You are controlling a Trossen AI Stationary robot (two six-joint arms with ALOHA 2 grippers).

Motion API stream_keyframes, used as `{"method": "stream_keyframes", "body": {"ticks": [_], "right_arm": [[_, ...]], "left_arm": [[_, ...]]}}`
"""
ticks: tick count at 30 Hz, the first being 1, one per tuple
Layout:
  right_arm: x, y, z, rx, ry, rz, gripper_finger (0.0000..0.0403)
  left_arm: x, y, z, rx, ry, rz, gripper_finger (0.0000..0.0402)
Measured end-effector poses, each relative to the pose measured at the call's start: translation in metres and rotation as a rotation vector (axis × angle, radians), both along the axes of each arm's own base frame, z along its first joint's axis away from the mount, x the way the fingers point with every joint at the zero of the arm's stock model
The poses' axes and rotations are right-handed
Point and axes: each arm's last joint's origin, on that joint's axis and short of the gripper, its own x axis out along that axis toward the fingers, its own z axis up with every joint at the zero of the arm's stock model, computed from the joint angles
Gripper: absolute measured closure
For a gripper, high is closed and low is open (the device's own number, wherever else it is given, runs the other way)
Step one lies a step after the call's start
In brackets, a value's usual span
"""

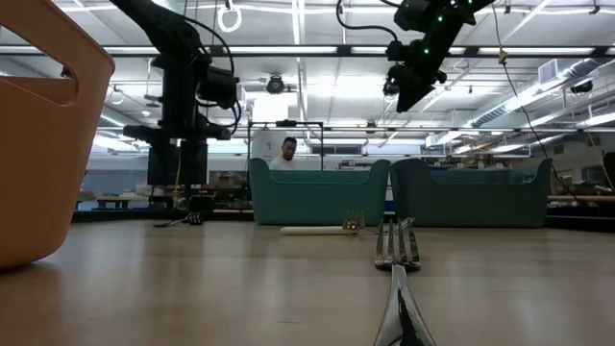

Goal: Sort silverware by color (type)
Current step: Put the black fork into the orange bin

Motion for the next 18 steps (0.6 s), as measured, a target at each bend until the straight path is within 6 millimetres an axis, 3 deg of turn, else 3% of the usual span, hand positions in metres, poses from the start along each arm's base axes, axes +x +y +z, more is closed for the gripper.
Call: {"method": "stream_keyframes", "body": {"ticks": [10,18], "right_arm": [[0.000,0.000,0.000,-0.011,0.020,0.026,0.0272],[0.000,0.000,0.000,-0.017,0.032,0.043,0.0272]], "left_arm": [[-0.005,-0.008,-0.041,-0.013,-0.090,0.097,0.0271],[-0.009,-0.010,-0.055,0.002,-0.117,0.118,0.0271]]}}
